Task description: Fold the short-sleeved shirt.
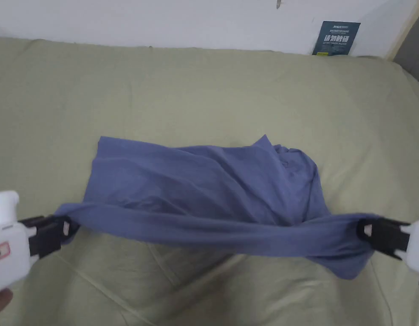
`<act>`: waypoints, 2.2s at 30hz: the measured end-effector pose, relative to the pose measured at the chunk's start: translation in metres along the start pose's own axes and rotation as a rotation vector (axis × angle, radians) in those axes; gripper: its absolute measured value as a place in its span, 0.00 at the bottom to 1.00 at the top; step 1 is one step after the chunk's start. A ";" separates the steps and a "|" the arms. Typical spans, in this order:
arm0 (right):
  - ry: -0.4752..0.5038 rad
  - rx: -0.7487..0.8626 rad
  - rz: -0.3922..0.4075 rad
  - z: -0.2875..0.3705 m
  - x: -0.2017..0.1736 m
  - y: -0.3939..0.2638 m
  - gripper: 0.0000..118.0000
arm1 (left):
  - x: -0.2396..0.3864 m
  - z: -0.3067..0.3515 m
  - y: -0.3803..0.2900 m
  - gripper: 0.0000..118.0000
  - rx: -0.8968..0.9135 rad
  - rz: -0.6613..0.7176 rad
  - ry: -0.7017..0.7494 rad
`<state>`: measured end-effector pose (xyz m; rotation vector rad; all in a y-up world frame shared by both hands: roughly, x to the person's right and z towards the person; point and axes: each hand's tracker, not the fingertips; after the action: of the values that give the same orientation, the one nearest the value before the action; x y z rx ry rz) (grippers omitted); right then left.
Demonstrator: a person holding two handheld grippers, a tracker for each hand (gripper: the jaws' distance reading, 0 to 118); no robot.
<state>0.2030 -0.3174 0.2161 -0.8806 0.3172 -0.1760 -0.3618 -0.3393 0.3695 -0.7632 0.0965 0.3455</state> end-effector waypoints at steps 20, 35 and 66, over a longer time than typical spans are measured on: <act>-0.046 -0.030 0.047 -0.112 -0.009 0.034 0.99 | 0.006 -0.088 0.046 0.98 -0.025 0.018 0.110; -0.023 0.144 0.062 0.038 -0.059 -0.185 0.00 | 0.009 0.033 -0.111 0.00 0.018 -0.070 0.147; -0.097 0.045 0.020 -0.028 -0.022 -0.116 0.04 | -0.010 -0.121 0.001 0.07 -0.061 0.035 0.074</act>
<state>0.1707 -0.4039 0.2940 -0.8380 0.2307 -0.1208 -0.3666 -0.4252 0.2835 -0.8351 0.1701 0.3550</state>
